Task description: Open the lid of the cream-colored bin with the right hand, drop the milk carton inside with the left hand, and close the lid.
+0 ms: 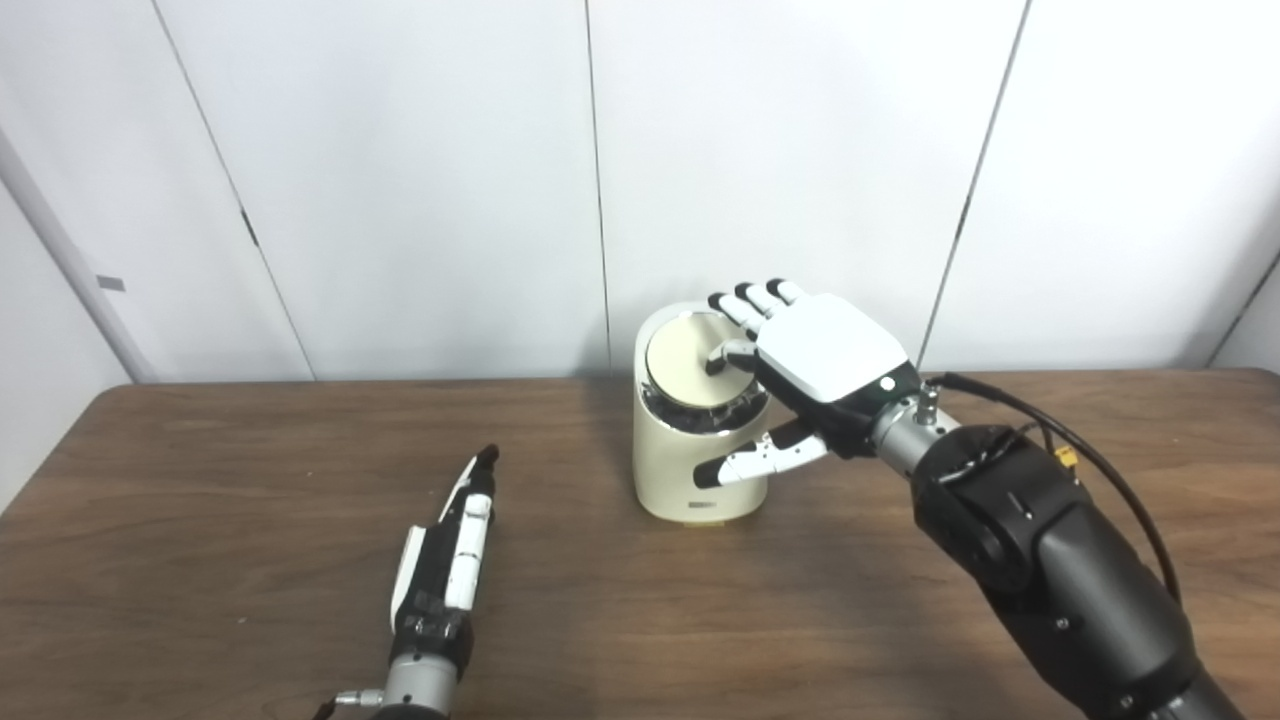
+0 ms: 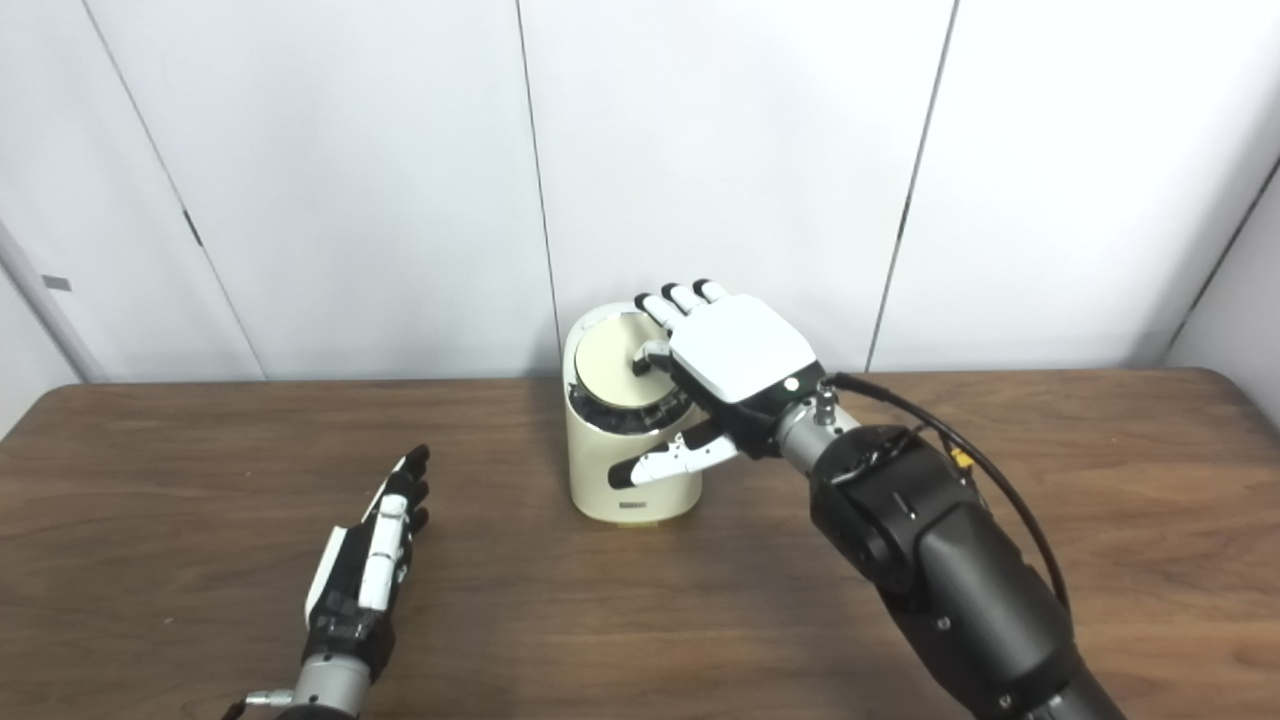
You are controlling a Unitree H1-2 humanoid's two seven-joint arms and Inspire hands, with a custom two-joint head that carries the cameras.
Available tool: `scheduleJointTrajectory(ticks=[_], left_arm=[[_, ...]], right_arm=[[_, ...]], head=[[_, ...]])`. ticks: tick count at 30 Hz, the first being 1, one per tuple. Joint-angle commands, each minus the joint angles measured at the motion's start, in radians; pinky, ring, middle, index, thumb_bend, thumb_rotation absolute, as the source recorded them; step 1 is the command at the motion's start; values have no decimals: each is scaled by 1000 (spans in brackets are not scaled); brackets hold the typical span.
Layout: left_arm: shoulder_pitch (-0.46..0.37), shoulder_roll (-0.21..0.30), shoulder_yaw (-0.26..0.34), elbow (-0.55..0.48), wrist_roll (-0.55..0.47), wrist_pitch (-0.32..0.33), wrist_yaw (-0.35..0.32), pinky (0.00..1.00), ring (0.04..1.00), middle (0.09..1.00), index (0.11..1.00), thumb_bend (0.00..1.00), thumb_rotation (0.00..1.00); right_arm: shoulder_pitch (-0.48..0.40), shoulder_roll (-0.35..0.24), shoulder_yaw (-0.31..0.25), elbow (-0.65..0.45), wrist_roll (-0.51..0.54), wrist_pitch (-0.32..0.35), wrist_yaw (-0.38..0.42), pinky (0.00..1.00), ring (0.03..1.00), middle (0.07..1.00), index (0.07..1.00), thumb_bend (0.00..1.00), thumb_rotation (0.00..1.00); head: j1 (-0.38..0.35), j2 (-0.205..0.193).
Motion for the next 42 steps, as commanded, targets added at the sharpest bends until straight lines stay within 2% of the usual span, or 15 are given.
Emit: scheduleJointTrajectory(ticks=[1, 8, 22, 32, 42], left_arm=[[-29, 3, -2, -21, 3, -29, -1, 1000, 1000, 1000, 984, 585, 990], [-29, 1, -1, -22, 3, -26, 2, 1000, 1000, 1000, 977, 597, 974], [-30, 2, -7, -16, 16, -43, 7, 1000, 1000, 1000, 959, 586, 964], [-28, 1, -9, -20, 19, -47, 6, 1000, 1000, 1000, 959, 578, 943], [-23, 2, -9, -31, 25, -41, 7, 1000, 1000, 1000, 962, 572, 959]], right_arm=[[-13, 0, -15, -27, 4, -1, 7, 1000, 1000, 997, 726, 678, 948], [-8, 8, -9, -18, 7, -14, 2, 1000, 1000, 1000, 722, 672, 895], [-2, 32, 17, 9, -6, -22, 0, 1000, 1000, 1000, 709, 682, 912], [7, 46, 24, 10, -28, 24, 96, 1000, 1000, 1000, 708, 659, 971], [15, 42, 37, 20, -54, 29, 123, 1000, 1000, 1000, 653, 691, 1000]], head=[[1, 1], [-1, 0], [2, -8], [7, -7], [9, -1]])
